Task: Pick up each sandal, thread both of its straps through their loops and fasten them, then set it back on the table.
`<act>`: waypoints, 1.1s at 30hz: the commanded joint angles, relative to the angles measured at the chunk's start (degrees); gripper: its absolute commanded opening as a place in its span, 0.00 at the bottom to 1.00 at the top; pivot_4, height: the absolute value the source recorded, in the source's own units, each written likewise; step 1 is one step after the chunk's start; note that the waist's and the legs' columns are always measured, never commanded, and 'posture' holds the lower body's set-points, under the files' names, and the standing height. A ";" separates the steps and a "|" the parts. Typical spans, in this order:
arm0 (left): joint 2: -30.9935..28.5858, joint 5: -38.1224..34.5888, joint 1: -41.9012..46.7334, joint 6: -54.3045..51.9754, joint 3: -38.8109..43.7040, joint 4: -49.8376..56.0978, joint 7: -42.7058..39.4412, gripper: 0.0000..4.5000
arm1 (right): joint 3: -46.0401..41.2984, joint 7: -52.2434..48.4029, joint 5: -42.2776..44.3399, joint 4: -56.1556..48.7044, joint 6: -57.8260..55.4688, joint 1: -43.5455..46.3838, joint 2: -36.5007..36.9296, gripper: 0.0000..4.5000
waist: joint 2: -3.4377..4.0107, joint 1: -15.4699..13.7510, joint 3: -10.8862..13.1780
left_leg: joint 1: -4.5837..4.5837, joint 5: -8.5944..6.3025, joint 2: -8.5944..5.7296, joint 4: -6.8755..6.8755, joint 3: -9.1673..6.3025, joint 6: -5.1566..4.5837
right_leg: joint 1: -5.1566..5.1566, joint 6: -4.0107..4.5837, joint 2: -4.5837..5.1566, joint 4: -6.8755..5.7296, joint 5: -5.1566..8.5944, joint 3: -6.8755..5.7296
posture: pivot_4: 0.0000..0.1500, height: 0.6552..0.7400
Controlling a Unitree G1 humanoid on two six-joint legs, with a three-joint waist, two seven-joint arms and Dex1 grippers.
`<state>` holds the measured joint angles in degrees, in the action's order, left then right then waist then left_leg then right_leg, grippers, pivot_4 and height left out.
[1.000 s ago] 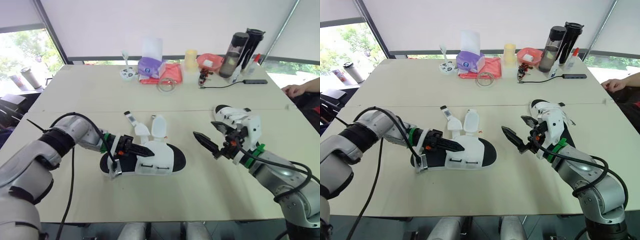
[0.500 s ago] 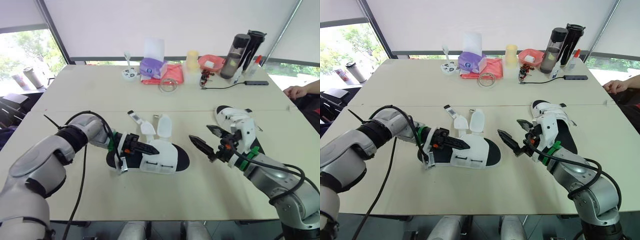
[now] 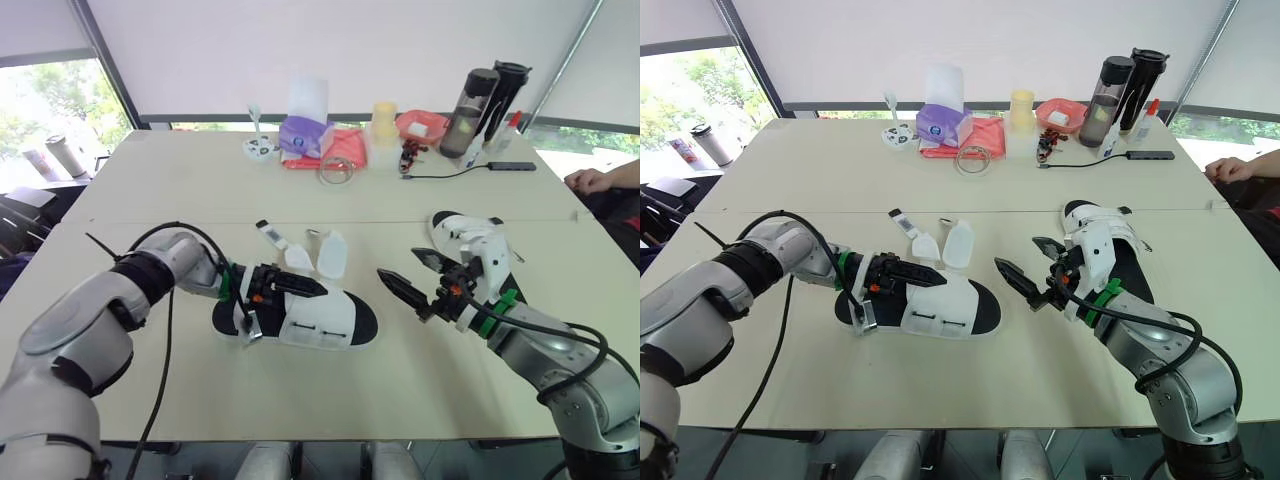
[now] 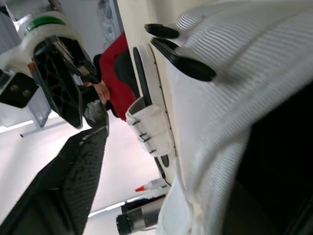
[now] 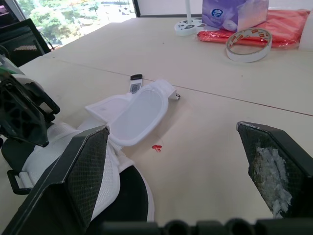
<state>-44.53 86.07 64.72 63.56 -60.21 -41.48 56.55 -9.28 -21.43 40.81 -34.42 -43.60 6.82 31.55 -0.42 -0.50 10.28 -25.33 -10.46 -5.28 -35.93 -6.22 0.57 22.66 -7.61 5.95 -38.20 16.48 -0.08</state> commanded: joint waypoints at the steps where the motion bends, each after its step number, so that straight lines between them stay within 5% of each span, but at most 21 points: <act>1: -3.77 -2.72 -0.64 1.59 2.51 0.59 -1.03 1.00 | -0.61 -1.10 -0.38 -0.27 0.92 0.57 0.70 1.00 | 0.00 0.17 0.00 | 0.00 0.00 0.01 0.01 0.00 0.00 | 0.01 0.00 -0.01 -0.01 0.00 0.00 | 1.00 1.00; 6: -12.53 -10.33 -6.27 7.92 8.21 5.25 -3.54 1.00 | 0.00 -1.90 -0.62 0.07 1.02 0.20 0.61 1.00 | 0.01 0.45 0.00 | -0.01 -0.01 0.02 0.04 0.01 0.00 | 0.05 0.00 -0.01 -0.02 0.00 0.02 | 1.00 1.00; 10: -15.82 -25.50 -12.67 13.00 14.08 4.54 -13.76 1.00 | -0.12 -2.66 -0.22 0.24 0.68 0.21 0.64 1.00 | 0.03 -0.01 -0.02 | 0.00 -0.01 0.03 0.02 -0.01 0.00 | 0.03 0.02 -0.01 -0.02 -0.01 0.01 | 1.00 1.00; 14: -19.71 -70.21 -22.28 3.92 11.26 8.90 -41.95 0.94 | -0.68 -2.59 2.84 1.63 -2.27 3.68 0.49 1.00 | 0.05 0.32 -0.03 | 0.02 -0.01 0.04 -0.03 0.02 0.01 | -0.02 0.06 0.05 0.03 -0.03 0.05 | 1.00 1.00; 17: -22.82 -94.50 -30.12 -11.23 13.97 23.85 -60.28 0.71 | -1.75 -2.67 5.77 2.94 -4.95 6.47 0.78 1.00 | 0.07 0.46 -0.03 | 0.01 -0.01 0.10 -0.01 -0.02 0.01 | 0.01 0.16 0.12 0.06 -0.06 0.07 | 1.00 1.00; 20: -23.64 -117.01 -37.21 -31.60 20.82 38.76 -70.10 0.34 | -2.47 -2.99 9.52 5.79 -8.17 11.37 0.74 1.00 | 0.13 1.00 -0.04 | 0.01 -0.01 0.09 0.01 -0.04 0.01 | 0.00 0.20 0.30 0.08 -0.07 0.11 | 1.00 1.00; 23: -19.37 -130.75 -41.17 -48.42 29.97 45.47 -69.10 0.01 | -2.23 -3.51 9.35 10.80 -8.45 16.06 0.42 1.00 | 0.15 1.33 -0.05 | 0.03 -0.02 0.09 0.02 -0.07 0.01 | 0.00 0.21 0.32 0.09 -0.07 0.09 | 1.00 1.00; 27: -8.38 -137.38 -44.26 -63.68 41.43 48.55 -57.24 0.01 | -1.35 -4.25 9.59 13.28 -8.95 17.88 0.01 1.00 | 0.15 1.27 -0.05 | 0.03 -0.02 0.08 0.08 -0.11 -0.01 | 0.01 0.19 0.09 0.09 -0.06 0.04 | 1.00 1.00; 33: 1.62 -142.29 -48.39 -78.89 53.07 54.32 -50.12 0.01 | -3.40 -4.72 16.78 14.24 -16.09 18.08 1.00 1.00 | 0.14 1.31 -0.04 | 0.00 -0.02 0.10 0.09 -0.10 -0.02 | 0.06 0.18 -0.01 0.07 -0.07 0.12 | 1.00 1.00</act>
<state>-43.44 -54.30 16.61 -12.38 -11.69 9.76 4.71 -10.18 -25.26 54.31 -19.21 -57.92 23.95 31.66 -0.28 0.81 10.24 -25.33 -10.48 -5.17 -35.84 -6.31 0.55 22.70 -7.42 5.94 -38.13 16.41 0.05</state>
